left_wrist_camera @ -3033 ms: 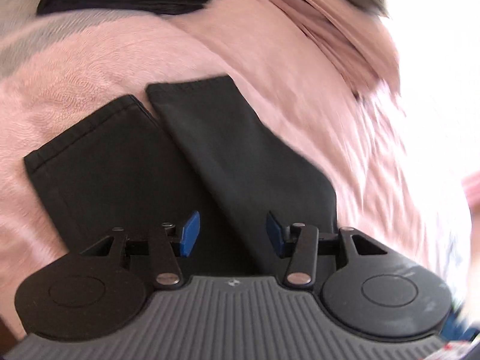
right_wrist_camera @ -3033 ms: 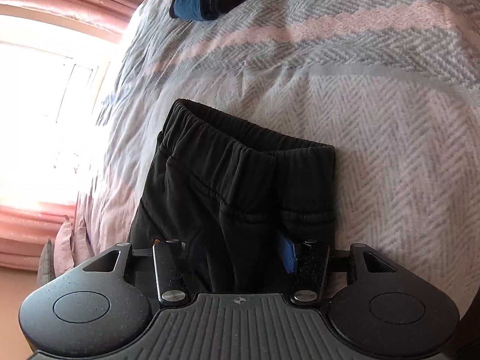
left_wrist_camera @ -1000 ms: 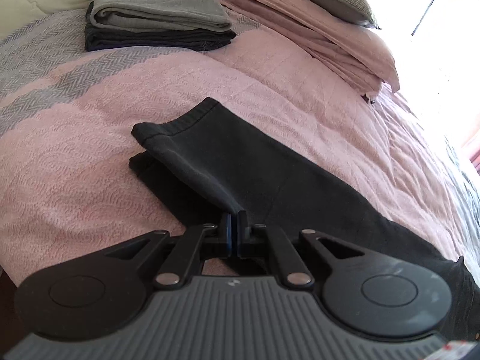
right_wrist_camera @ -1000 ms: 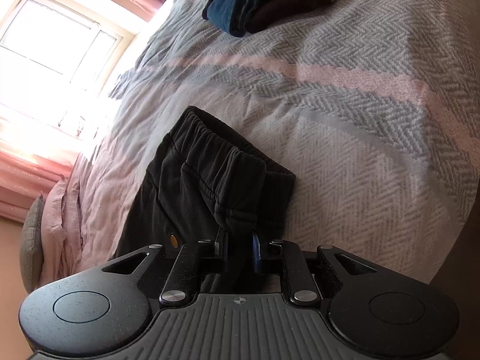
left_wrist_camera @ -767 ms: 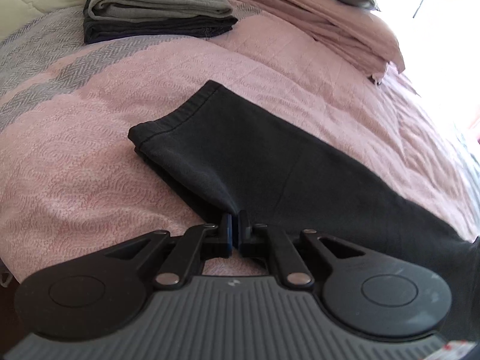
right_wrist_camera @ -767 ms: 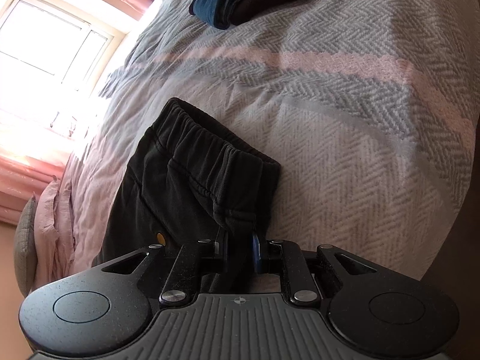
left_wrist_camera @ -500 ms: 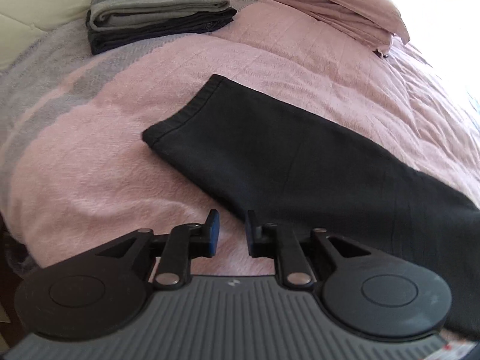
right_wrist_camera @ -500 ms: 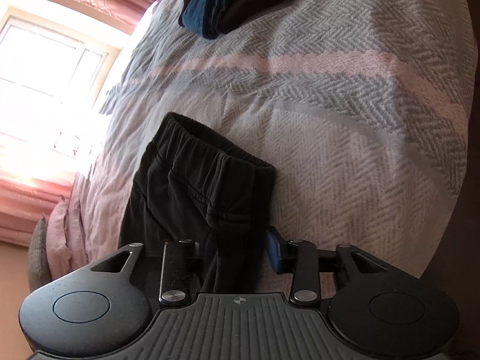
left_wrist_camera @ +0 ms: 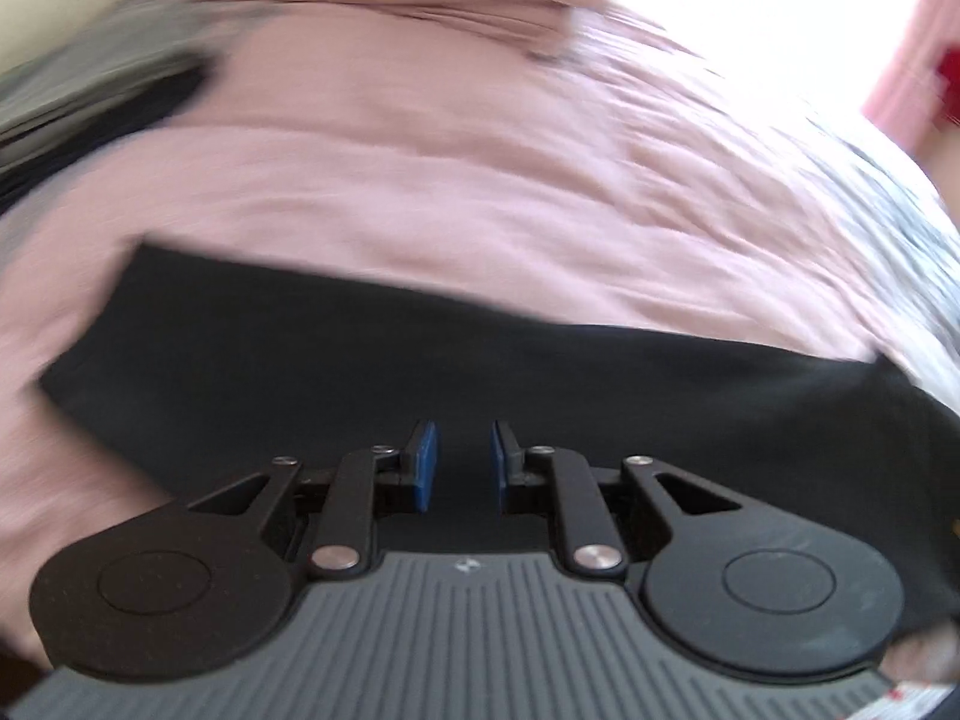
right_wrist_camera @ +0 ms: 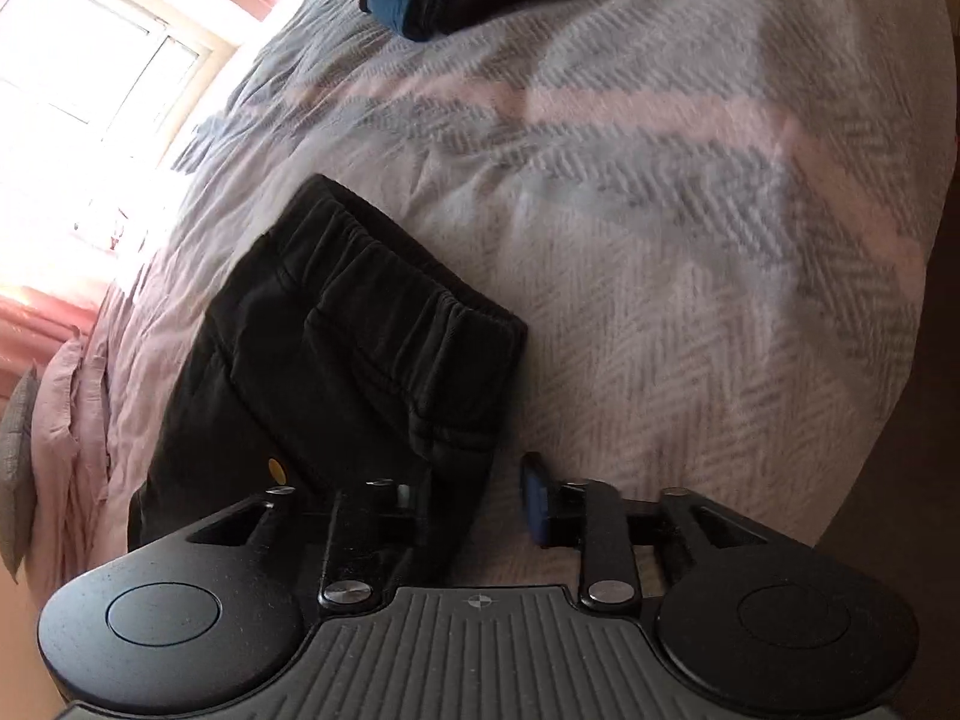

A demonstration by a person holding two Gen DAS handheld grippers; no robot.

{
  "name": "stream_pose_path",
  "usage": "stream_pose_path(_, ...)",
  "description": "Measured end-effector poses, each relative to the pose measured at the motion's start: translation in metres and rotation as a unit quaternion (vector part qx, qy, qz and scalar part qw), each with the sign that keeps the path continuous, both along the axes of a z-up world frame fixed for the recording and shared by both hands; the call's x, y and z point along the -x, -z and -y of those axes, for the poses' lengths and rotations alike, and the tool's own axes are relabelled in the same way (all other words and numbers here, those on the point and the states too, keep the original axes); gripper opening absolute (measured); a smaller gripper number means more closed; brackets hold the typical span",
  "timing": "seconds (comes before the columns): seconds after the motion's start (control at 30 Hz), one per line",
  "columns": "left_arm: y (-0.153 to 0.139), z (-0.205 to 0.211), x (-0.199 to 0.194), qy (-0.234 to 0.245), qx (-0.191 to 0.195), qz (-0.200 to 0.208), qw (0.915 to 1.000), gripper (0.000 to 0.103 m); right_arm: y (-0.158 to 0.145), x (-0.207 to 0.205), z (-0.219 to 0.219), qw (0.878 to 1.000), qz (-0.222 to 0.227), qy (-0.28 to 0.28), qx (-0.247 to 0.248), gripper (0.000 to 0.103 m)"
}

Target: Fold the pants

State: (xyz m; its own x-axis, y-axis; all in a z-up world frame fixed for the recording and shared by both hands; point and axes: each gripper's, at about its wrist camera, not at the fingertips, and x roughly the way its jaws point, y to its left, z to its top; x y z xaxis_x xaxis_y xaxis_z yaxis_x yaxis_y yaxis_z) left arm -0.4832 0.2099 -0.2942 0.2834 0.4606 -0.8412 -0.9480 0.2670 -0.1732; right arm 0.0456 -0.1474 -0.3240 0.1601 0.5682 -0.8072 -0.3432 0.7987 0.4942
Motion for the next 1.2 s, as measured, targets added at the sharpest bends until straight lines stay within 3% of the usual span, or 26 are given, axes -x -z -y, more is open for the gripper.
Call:
stream_pose_path(0.13,-0.003,-0.019,-0.081,0.101,-0.002,0.038,0.9942,0.018,-0.038,0.005,-0.018,0.990,0.125,-0.046,0.037,0.051)
stream_pose_path(0.2,-0.004,-0.029,-0.124,0.141,-0.004,0.057,0.9883,0.023,-0.048,-0.005,-0.030,0.985,0.155,-0.062,0.040,0.052)
stream_pose_path(0.33,-0.002,-0.042,-0.200,0.217,0.004,0.094,0.9716,0.032,-0.041,-0.038,-0.055,0.986,0.129,-0.101,-0.017,0.069)
stream_pose_path(0.43,0.008,-0.047,-0.246,0.253,0.024,0.108,0.9611,0.039,-0.019,-0.066,-0.077,0.988,0.095,-0.112,-0.044,0.069)
stream_pose_path(0.53,0.024,-0.052,-0.272,0.266,0.048,0.113,0.9560,0.039,0.003,-0.086,-0.084,0.989,0.054,-0.099,-0.094,0.069)
stream_pose_path(0.57,0.030,-0.056,-0.281,0.271,0.056,0.112,0.9544,0.039,0.008,-0.091,-0.087,0.988,0.040,-0.103,-0.108,0.067)
stream_pose_path(0.63,0.039,-0.060,-0.293,0.277,0.072,0.109,0.9520,0.038,0.011,-0.092,-0.090,0.982,0.028,-0.124,-0.138,0.027)
stream_pose_path(0.67,0.044,-0.062,-0.296,0.279,0.077,0.108,0.9511,0.036,0.010,-0.089,-0.090,0.982,0.041,-0.129,-0.130,0.008)
stream_pose_path(0.7,0.049,-0.062,-0.299,0.279,0.080,0.106,0.9511,0.023,0.007,-0.086,-0.090,0.980,0.058,-0.139,-0.127,0.006)
stream_pose_path(0.73,0.053,-0.063,-0.300,0.284,0.084,0.108,0.9489,0.000,0.004,-0.081,-0.089,0.979,0.075,-0.145,-0.122,0.004)
stream_pose_path(0.77,0.055,-0.062,-0.301,0.290,0.081,0.110,0.9472,0.000,0.001,-0.078,-0.089,0.979,0.093,-0.147,-0.110,0.003)
stream_pose_path(0.83,0.053,-0.053,-0.304,0.307,0.038,0.102,0.9454,0.000,0.002,-0.065,-0.092,0.976,0.134,-0.154,-0.071,0.003)
stream_pose_path(0.93,0.066,-0.046,-0.308,0.299,0.005,0.078,0.9511,0.003,0.025,-0.056,-0.105,0.976,0.156,-0.153,-0.006,0.009)
stream_pose_path(0.97,0.074,-0.043,-0.312,0.296,-0.002,0.064,0.9530,0.003,0.027,-0.052,-0.111,0.971,0.176,-0.159,0.014,0.012)
stream_pose_path(1.07,0.084,-0.029,-0.323,0.297,-0.045,0.010,0.9536,0.006,0.013,-0.041,-0.124,0.957,0.226,-0.166,0.079,0.036)
stream_pose_path(1.13,0.072,-0.026,-0.317,0.271,-0.077,-0.003,0.9594,0.020,-0.008,-0.027,-0.122,0.937,0.290,-0.159,0.117,0.039)
stream_pose_path(1.2,0.053,-0.029,-0.297,0.216,-0.107,0.005,0.9706,0.018,-0.027,-0.007,-0.115,0.920,0.342,-0.148,0.120,0.039)
